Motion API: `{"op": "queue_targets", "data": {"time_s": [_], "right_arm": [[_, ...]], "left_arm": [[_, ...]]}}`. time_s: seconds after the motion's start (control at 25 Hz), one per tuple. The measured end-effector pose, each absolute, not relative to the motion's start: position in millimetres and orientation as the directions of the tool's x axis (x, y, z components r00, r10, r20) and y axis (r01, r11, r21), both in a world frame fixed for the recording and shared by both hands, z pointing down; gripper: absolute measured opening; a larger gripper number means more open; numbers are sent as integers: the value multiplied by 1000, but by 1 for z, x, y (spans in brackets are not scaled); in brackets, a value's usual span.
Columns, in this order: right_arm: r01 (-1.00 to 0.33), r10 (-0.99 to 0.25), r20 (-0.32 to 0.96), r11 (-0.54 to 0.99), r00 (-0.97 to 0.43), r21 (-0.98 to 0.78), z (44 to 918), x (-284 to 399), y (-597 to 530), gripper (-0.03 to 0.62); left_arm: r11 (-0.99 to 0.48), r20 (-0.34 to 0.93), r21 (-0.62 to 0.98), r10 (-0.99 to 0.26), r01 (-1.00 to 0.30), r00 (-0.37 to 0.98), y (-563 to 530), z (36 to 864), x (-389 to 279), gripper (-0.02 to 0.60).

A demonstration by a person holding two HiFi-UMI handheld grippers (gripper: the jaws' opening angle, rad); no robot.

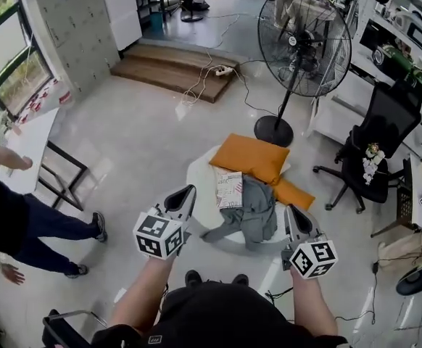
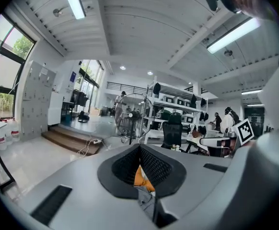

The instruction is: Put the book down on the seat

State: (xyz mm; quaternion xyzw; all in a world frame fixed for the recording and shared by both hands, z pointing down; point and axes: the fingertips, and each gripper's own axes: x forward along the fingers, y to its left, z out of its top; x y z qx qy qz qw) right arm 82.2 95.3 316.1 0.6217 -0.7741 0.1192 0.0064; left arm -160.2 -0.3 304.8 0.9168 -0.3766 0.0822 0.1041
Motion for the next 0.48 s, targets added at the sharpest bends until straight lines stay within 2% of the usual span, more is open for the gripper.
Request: {"op": "queue_targets", "data": {"time_s": [0.48], "right_arm": [[-968,-968,124,200,-219,-151,310,103,117,14]], "left_arm": [[-712,237,122,-655,-691,717,21,306,-127,3]]}}
